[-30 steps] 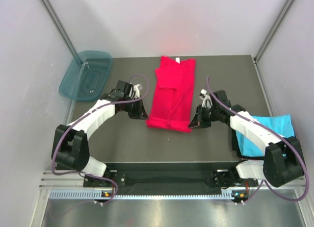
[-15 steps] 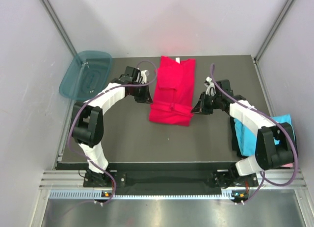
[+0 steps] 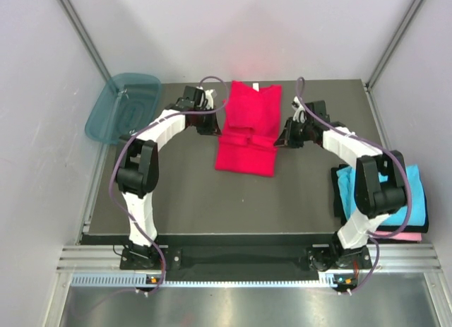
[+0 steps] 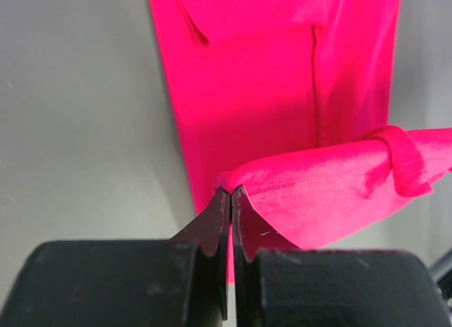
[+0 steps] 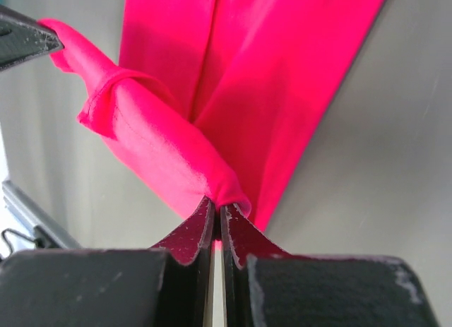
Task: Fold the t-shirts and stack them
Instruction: Fold the tshirt
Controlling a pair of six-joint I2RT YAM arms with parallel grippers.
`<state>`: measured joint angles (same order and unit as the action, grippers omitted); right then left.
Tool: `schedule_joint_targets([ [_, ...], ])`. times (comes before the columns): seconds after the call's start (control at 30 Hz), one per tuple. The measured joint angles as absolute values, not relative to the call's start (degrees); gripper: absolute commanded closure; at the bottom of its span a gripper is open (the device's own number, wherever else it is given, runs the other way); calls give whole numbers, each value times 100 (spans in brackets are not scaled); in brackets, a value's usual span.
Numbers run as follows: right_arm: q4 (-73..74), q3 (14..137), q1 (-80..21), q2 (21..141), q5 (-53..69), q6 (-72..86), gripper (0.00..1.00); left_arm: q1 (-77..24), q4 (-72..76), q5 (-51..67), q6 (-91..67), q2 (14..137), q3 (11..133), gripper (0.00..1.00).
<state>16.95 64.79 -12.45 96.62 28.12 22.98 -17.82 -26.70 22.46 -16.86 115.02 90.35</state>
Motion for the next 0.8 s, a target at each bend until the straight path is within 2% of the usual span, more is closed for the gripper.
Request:
schedule_joint_targets([
  [0.1, 1616, 6770, -1221, 9974, 2759, 2220, 100, -1754, -2648, 2176, -1678, 11710, 9242, 100],
  [0.13, 1594, 6847, -1219, 10066, 2742, 2202, 100, -1747, -2648, 2158, -1678, 11773, 9290, 98],
  [0.17, 1579, 6921, -1216, 10154, 2724, 2193, 98, -1741, -2635, 2147, -1678, 11821, 9314, 88],
  [0.27, 1570, 7063, -1216, 10357, 2676, 2167, 72, -1719, -2598, 2112, -1621, 11935, 9362, 64],
  [0.3, 1557, 7067, -1216, 10394, 2635, 2152, 59, -1710, -2578, 2082, -1623, 11959, 9378, 60],
  [0.33, 1581, 7067, -1214, 10409, 2602, 2141, 51, -1699, -2556, 2032, -1603, 11985, 9389, 56],
  [0.4, 1601, 7065, -1208, 10414, 2526, 2112, 47, -1678, -2532, 1922, -1579, 11992, 9417, 48],
  [0.5, 1614, 7006, -1175, 10307, 2421, 2117, 45, -1658, -2515, 1647, -1476, 11987, 9520, 42],
  [0.67, 1678, 6252, -1094, 9452, 2423, 2375, 42, -1577, -2628, 1452, -1466, 11649, 9358, 37],
  [0.8, 1691, 5474, -1096, 8919, 2626, 2707, 43, -1393, -2808, 1988, -1649, 10982, 8707, 37],
])
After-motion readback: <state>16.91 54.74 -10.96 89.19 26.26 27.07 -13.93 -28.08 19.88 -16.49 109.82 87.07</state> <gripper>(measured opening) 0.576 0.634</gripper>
